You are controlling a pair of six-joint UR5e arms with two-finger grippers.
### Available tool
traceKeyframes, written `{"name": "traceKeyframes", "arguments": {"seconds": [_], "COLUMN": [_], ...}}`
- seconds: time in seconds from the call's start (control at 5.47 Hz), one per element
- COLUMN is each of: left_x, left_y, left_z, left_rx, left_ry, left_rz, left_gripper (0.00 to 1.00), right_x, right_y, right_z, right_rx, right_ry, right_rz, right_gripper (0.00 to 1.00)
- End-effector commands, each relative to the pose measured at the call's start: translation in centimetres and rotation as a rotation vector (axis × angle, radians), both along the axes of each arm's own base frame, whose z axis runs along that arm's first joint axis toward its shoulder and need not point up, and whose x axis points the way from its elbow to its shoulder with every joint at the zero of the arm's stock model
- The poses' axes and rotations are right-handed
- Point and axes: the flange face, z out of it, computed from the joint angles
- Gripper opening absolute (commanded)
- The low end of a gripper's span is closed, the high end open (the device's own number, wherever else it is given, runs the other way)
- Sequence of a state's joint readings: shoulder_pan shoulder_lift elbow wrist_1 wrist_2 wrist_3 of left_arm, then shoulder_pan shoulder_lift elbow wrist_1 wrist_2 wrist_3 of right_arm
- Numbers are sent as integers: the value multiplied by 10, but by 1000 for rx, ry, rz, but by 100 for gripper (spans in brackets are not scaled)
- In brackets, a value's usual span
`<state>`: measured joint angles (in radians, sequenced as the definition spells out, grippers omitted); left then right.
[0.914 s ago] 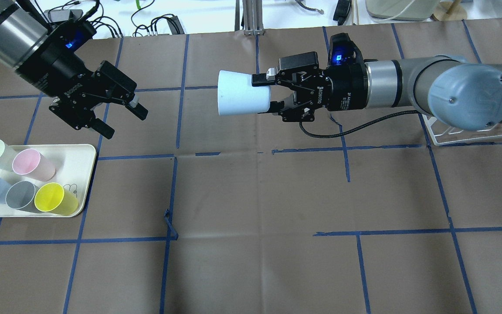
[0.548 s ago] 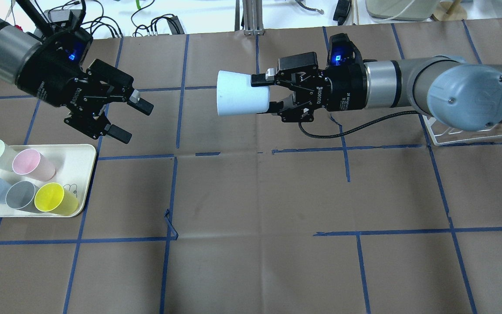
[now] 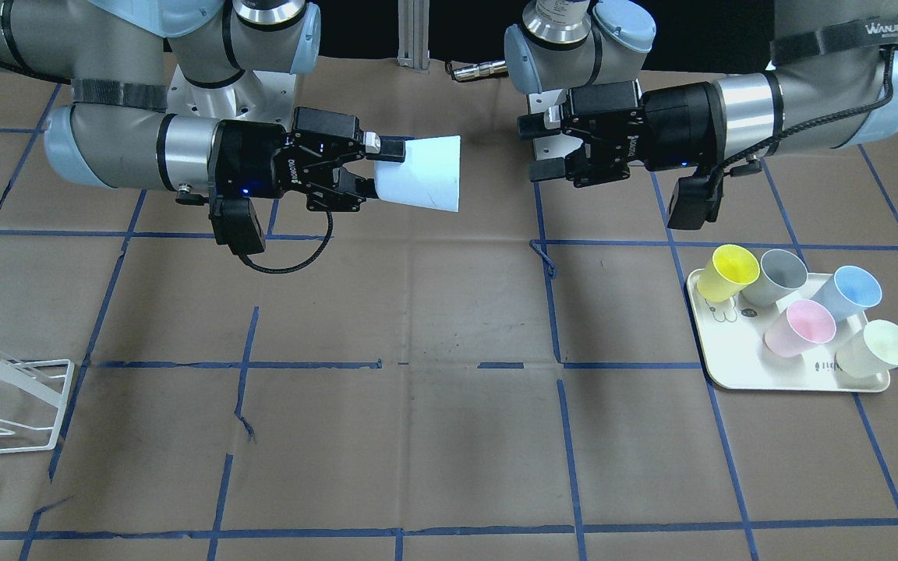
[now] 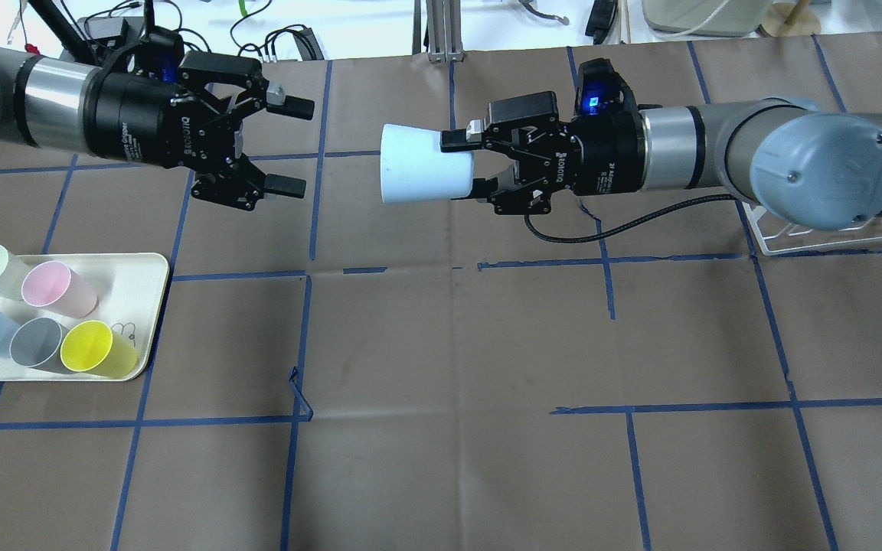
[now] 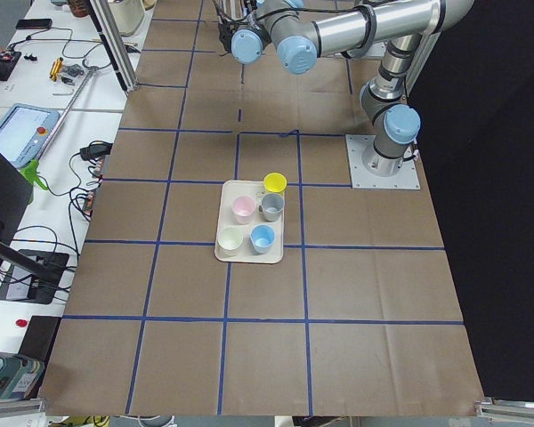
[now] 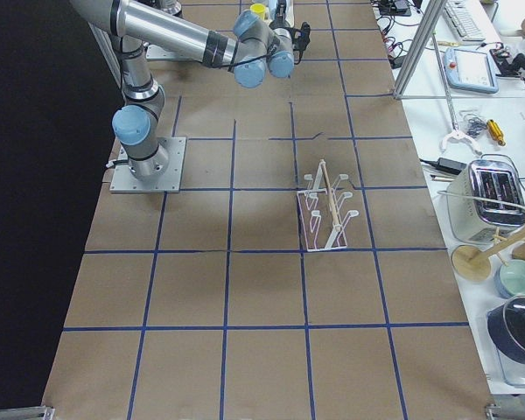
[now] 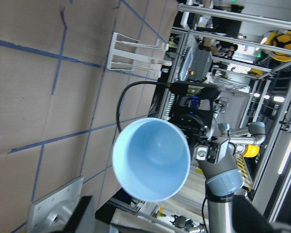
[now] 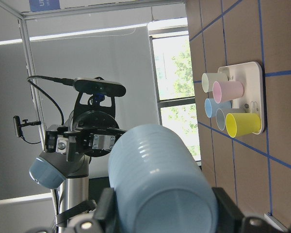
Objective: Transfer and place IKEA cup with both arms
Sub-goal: 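Close the left gripper on the cup rim held by the right gripper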
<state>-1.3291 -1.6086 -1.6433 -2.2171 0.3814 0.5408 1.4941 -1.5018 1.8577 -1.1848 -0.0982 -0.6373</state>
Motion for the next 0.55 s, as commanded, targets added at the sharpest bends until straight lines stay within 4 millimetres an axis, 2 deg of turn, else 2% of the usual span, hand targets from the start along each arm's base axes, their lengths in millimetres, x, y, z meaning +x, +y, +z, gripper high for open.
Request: {"name": "traceKeyframes", "arguments": {"seconds": [0.0,0.18,0.37], "left_x": [-25,-32,-47], "left_y": [-19,-28,-24], "left_z": [8,2,-2], "left_rx": [-44,-121,-129], "left_ry": [87,73,72], "left_rz": [40,15,-17], "left_gripper": [99,99,99], "right_x": [0,0,0], "right_y": [0,0,0], "right_z": [0,0,0], "right_rx": [-2,-2,-2], "right_ry": [0,0,0], "right_rz": [0,0,0], "right_gripper": [46,46,46]}}
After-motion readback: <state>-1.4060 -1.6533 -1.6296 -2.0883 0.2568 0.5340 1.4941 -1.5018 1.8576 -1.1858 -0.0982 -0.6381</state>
